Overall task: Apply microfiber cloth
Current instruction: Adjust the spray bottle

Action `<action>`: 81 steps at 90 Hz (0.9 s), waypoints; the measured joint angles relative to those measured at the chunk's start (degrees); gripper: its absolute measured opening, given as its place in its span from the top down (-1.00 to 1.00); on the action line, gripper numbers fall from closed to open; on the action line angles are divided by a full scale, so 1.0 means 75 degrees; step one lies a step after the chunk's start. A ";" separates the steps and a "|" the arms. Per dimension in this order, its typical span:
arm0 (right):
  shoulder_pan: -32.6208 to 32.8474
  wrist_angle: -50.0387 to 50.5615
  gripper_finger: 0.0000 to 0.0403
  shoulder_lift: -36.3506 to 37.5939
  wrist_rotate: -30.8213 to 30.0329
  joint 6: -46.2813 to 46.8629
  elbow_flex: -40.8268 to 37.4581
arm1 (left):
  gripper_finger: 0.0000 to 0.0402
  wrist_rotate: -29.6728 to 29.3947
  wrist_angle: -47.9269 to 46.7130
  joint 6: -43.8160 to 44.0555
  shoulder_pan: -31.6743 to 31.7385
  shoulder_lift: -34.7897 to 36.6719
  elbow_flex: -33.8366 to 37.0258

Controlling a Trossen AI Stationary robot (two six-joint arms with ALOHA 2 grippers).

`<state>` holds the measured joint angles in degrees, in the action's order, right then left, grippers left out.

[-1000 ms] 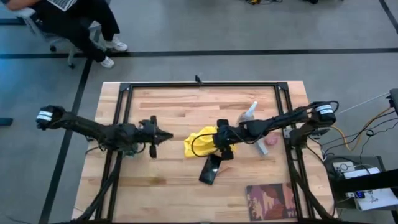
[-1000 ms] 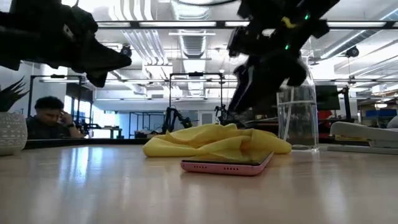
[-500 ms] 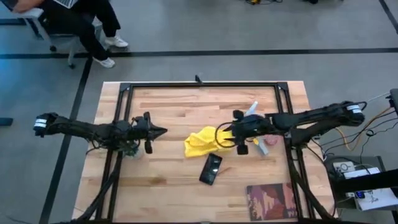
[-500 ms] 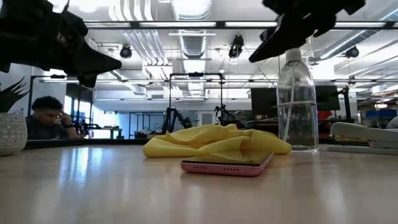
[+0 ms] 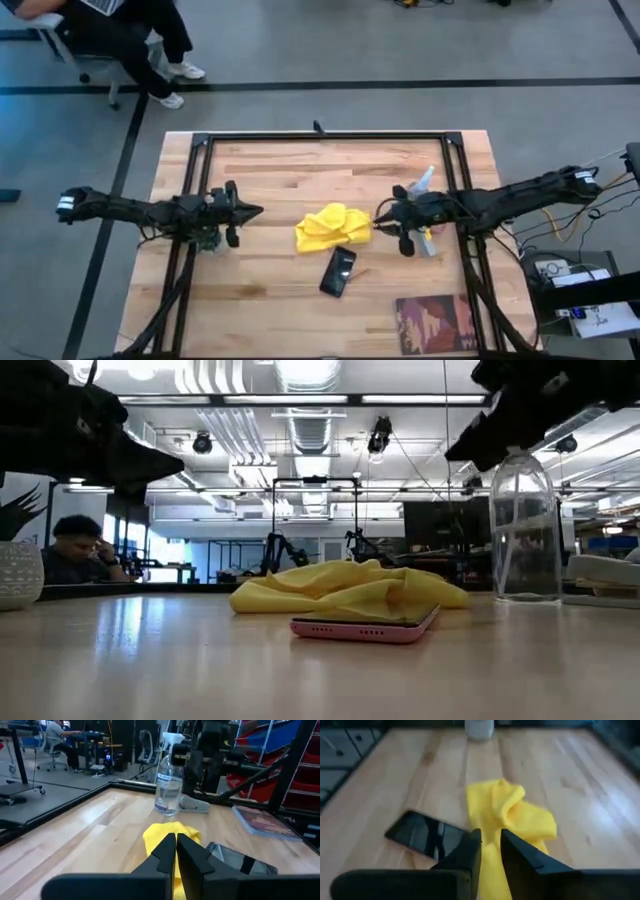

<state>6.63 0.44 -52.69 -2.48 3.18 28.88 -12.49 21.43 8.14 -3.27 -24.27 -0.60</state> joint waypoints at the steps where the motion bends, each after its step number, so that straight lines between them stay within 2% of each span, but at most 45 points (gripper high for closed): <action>1: 0.0000 -0.0019 0.80 -0.0001 0.0001 -0.0014 0.0023 | 1.00 0.0000 0.0002 -0.0007 0.0000 0.0000 0.0000; 8: 0.0000 0.0033 0.85 -0.0050 0.0117 -0.0139 0.0158 | 0.99 -0.0032 -0.0006 -0.0017 0.0000 0.0000 0.0003; 15: -0.0003 -0.0098 0.88 -0.0093 0.0619 -0.0208 0.0328 | 1.00 -0.0045 -0.0023 -0.0014 0.0000 0.0000 0.0003; 34: 0.0106 -0.0355 0.96 -0.0181 0.3426 0.0102 0.0429 | 0.99 -0.0052 -0.0208 0.0138 0.0000 0.0000 0.0006; 43: 0.0291 -0.0122 0.99 -0.0198 0.4152 0.0713 0.0407 | 1.00 -0.0055 -0.0260 0.0181 0.0000 -0.0015 0.0006; 66: 0.0740 0.1263 1.00 -0.0445 0.4091 0.2409 0.0373 | 0.99 -0.0055 -0.0259 0.0181 0.0000 -0.0015 0.0006; 81: 0.0722 0.2944 1.00 -0.0591 0.3102 0.3298 0.0297 | 1.00 -0.0055 -0.0268 0.0181 0.0000 -0.0017 0.0009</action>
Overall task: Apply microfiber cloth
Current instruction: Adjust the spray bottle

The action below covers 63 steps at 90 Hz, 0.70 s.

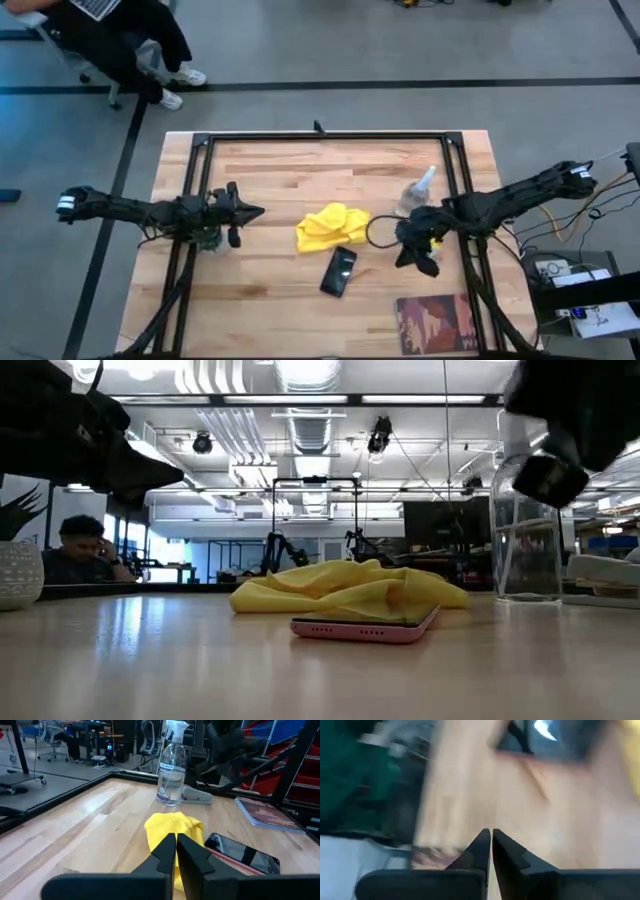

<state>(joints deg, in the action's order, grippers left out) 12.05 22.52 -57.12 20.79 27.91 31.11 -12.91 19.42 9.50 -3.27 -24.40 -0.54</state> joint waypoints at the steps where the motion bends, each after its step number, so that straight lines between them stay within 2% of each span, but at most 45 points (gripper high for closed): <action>1: -0.0003 0.0128 1.00 -0.0007 -0.0079 0.0060 -0.0004 | 1.00 -0.0002 0.0000 0.0002 0.0000 0.0000 0.0000; 17: -0.0013 0.1371 1.00 -0.0015 -0.1264 0.0730 -0.0034 | 1.00 -0.0014 -0.0003 -0.0063 0.0000 0.0000 0.0000; 46: -0.0566 0.1607 1.00 -0.0015 -0.4452 0.0947 -0.0059 | 1.00 -0.0058 0.0073 -0.0140 0.0000 0.0000 0.0003; 53: -0.0776 0.1640 1.00 -0.0015 -0.4756 0.0985 -0.0092 | 0.99 -0.0102 0.0074 -0.0169 0.0000 0.0000 0.0003; 63: -0.1004 0.1587 1.00 -0.0015 -0.4787 0.0768 -0.0166 | 1.00 -0.0159 0.0071 -0.0174 0.0000 0.0000 0.0003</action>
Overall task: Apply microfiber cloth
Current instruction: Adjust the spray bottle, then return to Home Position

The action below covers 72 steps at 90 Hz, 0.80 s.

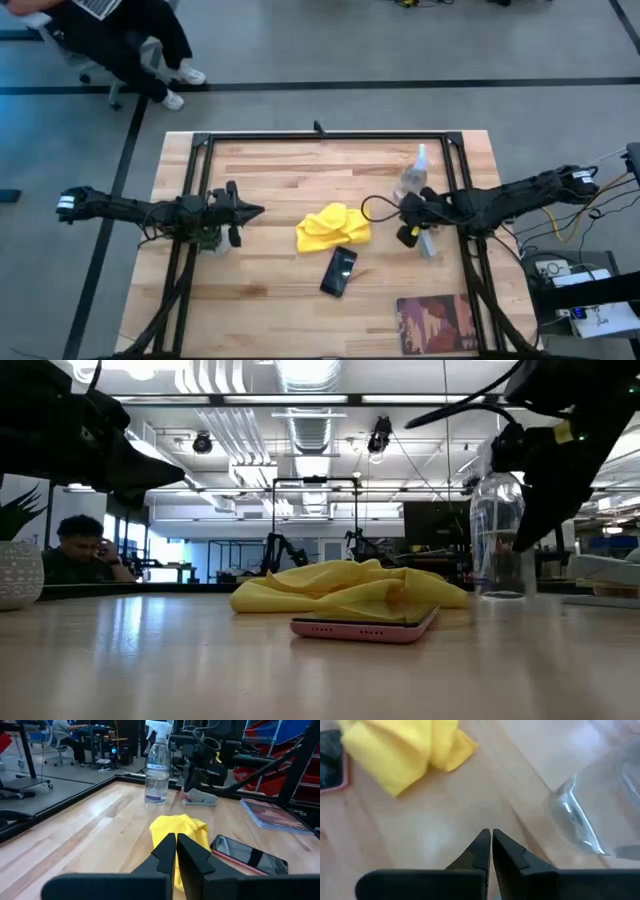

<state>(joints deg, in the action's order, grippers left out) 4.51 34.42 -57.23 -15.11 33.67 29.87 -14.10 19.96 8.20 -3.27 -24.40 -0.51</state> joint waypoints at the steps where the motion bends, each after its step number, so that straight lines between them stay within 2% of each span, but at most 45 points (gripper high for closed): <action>1: -0.0009 -0.0004 1.00 0.0000 0.0000 -0.0053 -0.0009 | 1.00 0.0002 -0.0002 0.0002 0.0000 0.0000 0.0000; 14: -0.0006 -0.0537 1.00 0.0126 0.0058 -0.0773 -0.0283 | 1.00 0.0166 -0.0390 0.0199 0.0000 0.0025 0.0000; 40: 0.0068 -0.2734 1.00 0.1202 0.0932 -0.1716 -0.1226 | 1.00 0.0728 -0.0740 0.0103 -0.0006 0.0286 0.0003; 57: 0.0102 -0.4893 1.00 0.2309 0.1433 -0.2219 -0.2467 | 1.00 0.0836 -0.1343 0.0089 0.0009 0.0806 0.0003; 72: 0.0117 -0.6897 1.00 0.3174 0.1881 -0.2597 -0.3572 | 1.00 0.1290 -0.1747 -0.0179 0.0009 0.1487 0.0003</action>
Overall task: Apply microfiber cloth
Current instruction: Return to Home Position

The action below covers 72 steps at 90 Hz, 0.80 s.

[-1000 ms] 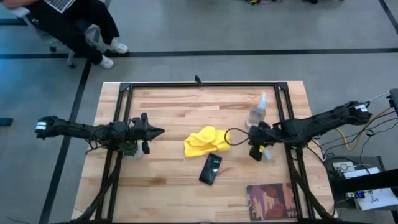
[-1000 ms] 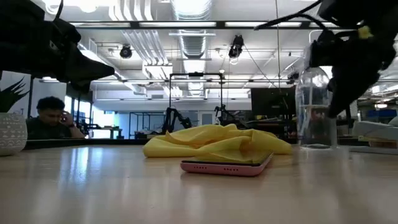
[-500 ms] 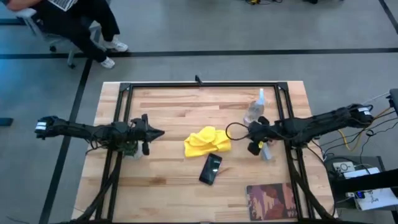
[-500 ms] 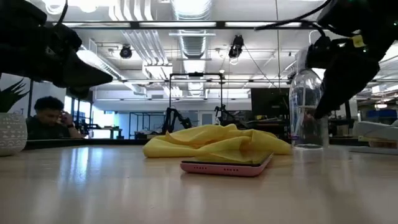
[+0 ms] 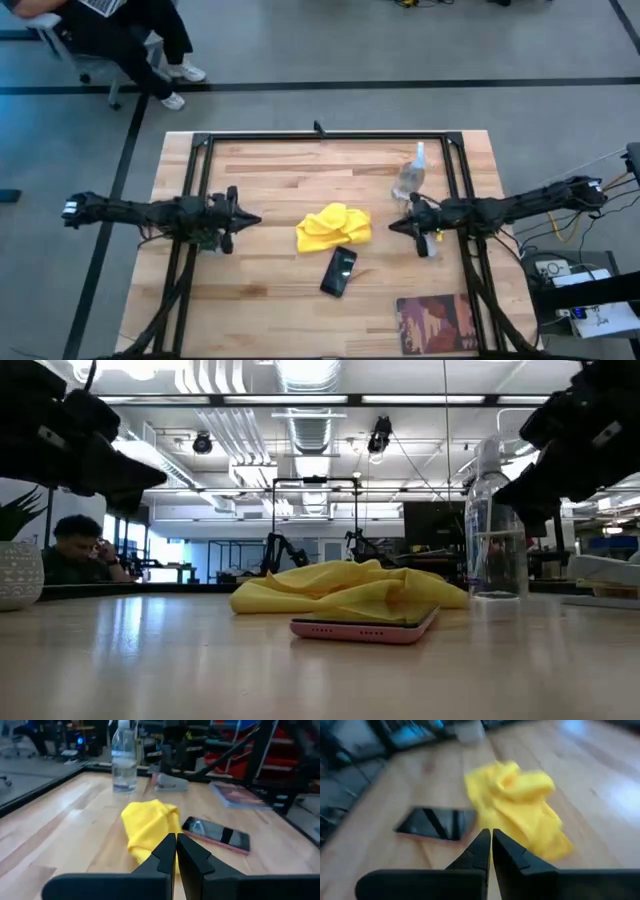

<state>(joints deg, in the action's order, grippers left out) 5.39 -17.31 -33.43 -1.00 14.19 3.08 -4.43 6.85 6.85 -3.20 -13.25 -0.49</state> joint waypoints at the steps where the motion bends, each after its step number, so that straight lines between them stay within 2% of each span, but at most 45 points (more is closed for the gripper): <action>1: 0.0001 -0.0105 1.00 0.0049 0.0007 -0.0027 -0.0061 | 1.00 0.0004 -0.0023 -0.0002 0.0000 0.0054 0.0000; 32: 0.0550 0.0111 1.00 0.1854 -0.0007 -0.1126 -0.0318 | 1.00 0.0466 -0.0794 0.0427 0.0006 0.1748 -0.0013; 72: 0.1066 0.1157 1.00 0.4160 -0.0001 -0.2107 -0.0321 | 1.00 0.0370 -0.0871 0.0586 0.0006 0.1684 -0.0032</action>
<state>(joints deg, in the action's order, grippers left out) 13.39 -8.64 -2.23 -1.01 -1.61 0.67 -1.65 0.32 11.25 -3.16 -0.63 -0.73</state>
